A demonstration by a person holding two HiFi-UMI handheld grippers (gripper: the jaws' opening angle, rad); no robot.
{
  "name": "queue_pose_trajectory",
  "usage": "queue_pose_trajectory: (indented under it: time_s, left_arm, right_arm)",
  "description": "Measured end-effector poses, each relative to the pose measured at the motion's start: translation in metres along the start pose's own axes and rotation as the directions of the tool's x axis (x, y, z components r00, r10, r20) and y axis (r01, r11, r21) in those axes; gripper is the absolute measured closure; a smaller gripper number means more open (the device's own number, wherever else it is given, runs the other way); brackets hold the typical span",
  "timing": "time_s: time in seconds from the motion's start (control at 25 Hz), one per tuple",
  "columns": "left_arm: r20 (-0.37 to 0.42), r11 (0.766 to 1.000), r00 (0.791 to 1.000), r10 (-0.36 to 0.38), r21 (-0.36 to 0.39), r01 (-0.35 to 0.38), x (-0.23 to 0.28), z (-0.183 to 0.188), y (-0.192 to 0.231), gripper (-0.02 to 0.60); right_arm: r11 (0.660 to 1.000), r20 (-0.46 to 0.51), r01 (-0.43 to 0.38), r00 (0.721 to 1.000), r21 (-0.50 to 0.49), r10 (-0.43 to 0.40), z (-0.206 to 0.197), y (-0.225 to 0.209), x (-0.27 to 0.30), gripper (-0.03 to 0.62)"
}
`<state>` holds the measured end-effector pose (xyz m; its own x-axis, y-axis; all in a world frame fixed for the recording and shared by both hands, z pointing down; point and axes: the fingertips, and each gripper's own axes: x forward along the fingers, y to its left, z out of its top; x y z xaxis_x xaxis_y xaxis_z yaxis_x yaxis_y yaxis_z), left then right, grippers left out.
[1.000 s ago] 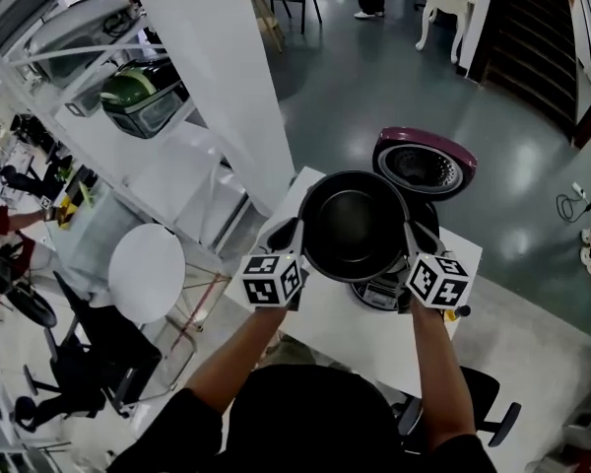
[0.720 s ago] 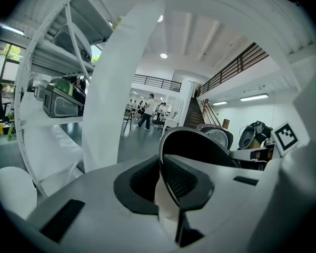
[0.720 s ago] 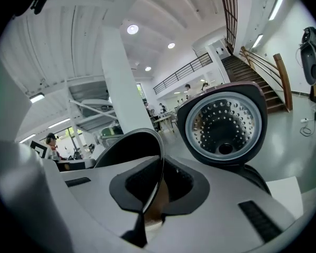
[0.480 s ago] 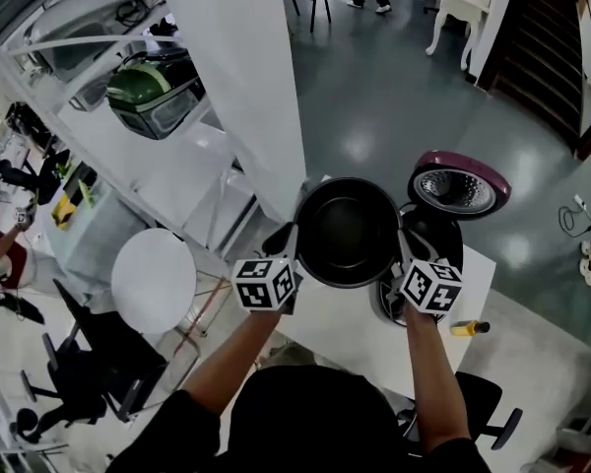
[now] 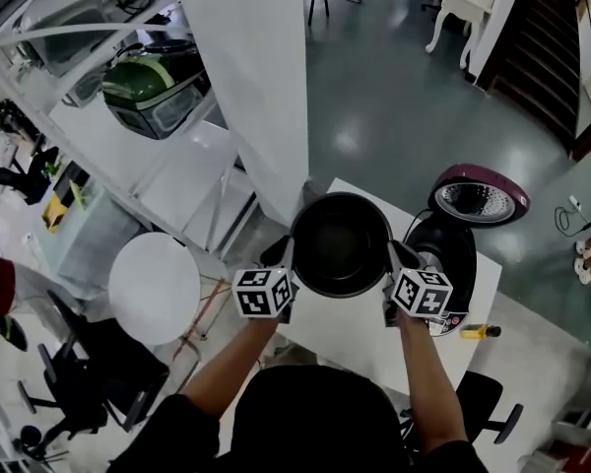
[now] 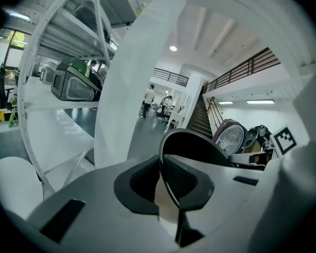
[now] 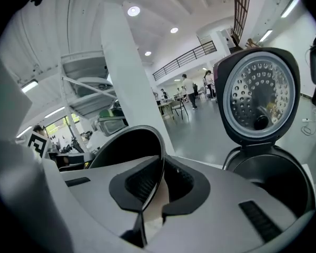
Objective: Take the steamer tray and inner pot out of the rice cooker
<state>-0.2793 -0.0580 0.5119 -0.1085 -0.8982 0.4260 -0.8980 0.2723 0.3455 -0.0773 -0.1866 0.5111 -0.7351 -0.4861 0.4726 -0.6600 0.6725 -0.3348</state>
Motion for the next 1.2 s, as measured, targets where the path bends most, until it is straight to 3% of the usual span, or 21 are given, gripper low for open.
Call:
queue_pose_trajectory:
  time_s: [0.44, 0.8, 1.2]
  left_arm:
    - [-0.104, 0.998, 0.994, -0.039, -0.044, 0.035, 0.031, -0.05, 0.046, 0.56]
    - [-0.222, 0.996, 0.973, -0.059, -0.079, 0.043, 0.054, -0.101, 0.068, 0.56]
    - [-0.289, 0.993, 0.954, -0.081, -0.104, 0.052, 0.071, -0.131, 0.077, 0.563]
  right_arm:
    - [0.996, -0.103, 0.09, 0.991, 0.017, -0.088, -0.064, -0.007, 0.044, 0.572]
    - [0.986, -0.183, 0.167, 0.97, 0.022, -0.16, -0.11, -0.021, 0.065, 0.574]
    - [0.973, -0.257, 0.231, 0.939, -0.019, -0.228, -0.147, -0.039, 0.08, 0.572]
